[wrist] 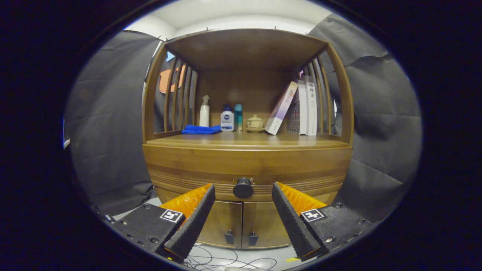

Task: Pull open the drawer, take out the items inside it, and place them on the countertop above the cabinet.

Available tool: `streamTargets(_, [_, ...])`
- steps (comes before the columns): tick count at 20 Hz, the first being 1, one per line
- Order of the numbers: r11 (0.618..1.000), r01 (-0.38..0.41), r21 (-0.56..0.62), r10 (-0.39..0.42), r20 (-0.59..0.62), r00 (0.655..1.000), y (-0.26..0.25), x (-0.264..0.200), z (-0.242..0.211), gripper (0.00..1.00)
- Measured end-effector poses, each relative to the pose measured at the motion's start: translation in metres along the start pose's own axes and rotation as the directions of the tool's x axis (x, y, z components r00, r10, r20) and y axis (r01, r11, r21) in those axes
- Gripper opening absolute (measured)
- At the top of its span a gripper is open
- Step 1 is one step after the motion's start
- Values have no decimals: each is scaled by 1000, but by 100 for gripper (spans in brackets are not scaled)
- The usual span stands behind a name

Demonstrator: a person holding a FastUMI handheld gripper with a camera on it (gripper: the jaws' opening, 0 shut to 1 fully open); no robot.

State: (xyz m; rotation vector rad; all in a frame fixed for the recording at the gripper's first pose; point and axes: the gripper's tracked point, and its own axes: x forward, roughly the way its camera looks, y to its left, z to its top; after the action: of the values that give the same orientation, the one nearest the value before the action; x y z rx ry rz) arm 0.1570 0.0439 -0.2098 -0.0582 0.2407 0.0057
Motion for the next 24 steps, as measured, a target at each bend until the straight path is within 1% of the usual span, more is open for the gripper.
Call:
streamTargets(3, [999,33,-20,-33,-8,999,-3,34,-6,99])
streamTargets(6, [999,36,-33,-37,-37,999,-2,57,-15,99])
streamTargets(8, [999,33,-38,-35,-36,999,1,64,-15,99])
streamTargets(9, [998,46,-43,-48,-38,998,-2,69,-16,99])
streamTargets(13, [998,62,-26,-63,-55,996,-6,85,-19,94])
streamTargets(15, [997,71,-15,-71,-60,996,-8,85,-19,89])
streamTargets(17, [997,71,-2,-71,-58,996,-7,87,-20,77])
streamTargets(19, [998,35,48,-31,-82,996,2,89,-26,65])
streamTargets(21, [998,42,56,-37,-83,996,-2,90,-25,53])
streamTargets(24, [999,39,10,-38,-83,996,-2,88,-27,46])
